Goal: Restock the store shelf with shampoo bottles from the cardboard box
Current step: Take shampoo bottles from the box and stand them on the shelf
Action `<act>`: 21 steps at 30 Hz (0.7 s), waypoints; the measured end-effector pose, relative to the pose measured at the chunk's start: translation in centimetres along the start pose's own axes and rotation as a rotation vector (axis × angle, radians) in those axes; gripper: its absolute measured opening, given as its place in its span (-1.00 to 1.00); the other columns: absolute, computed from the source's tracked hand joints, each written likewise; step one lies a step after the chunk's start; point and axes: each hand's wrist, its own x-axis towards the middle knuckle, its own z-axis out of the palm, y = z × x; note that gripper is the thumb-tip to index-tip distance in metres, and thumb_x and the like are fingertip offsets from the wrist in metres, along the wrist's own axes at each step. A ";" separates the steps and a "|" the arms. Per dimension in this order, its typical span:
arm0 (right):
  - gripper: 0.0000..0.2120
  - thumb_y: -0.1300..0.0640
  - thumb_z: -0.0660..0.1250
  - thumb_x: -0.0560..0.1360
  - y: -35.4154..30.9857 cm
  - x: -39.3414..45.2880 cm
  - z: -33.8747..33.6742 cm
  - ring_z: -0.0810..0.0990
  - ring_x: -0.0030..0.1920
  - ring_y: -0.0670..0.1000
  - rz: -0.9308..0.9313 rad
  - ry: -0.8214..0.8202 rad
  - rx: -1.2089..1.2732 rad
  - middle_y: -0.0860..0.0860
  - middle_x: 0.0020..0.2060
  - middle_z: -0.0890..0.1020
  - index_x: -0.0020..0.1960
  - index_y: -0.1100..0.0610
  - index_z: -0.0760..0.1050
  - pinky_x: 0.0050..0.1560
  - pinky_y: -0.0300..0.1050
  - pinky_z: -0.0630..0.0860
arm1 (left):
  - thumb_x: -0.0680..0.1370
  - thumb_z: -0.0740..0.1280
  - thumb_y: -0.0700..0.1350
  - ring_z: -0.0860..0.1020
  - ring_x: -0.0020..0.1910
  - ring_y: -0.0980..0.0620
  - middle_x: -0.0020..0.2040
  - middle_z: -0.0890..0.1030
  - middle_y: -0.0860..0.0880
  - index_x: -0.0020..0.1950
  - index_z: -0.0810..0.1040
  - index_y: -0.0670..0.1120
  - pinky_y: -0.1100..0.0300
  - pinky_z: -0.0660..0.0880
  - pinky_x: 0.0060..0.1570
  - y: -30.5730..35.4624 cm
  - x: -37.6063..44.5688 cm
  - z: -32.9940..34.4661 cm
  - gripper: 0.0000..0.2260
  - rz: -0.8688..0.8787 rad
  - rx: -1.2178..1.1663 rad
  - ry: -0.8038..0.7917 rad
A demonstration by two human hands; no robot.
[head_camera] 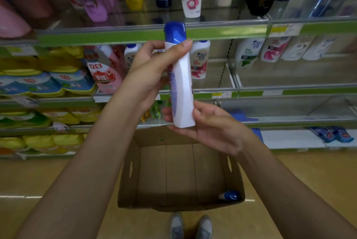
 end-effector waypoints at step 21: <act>-0.55 0.27 0.38 0.38 -4.0 1.5 3.7 0.65 0.12 0.08 -0.196 0.208 -0.434 0.12 0.13 0.66 0.26 0.19 0.48 0.15 -0.07 0.58 | 0.55 0.31 -0.04 0.66 -0.14 0.04 -0.14 0.70 -0.03 0.02 0.60 -0.11 0.09 0.59 -0.02 3.7 -0.4 -1.2 -0.83 0.114 -0.055 0.048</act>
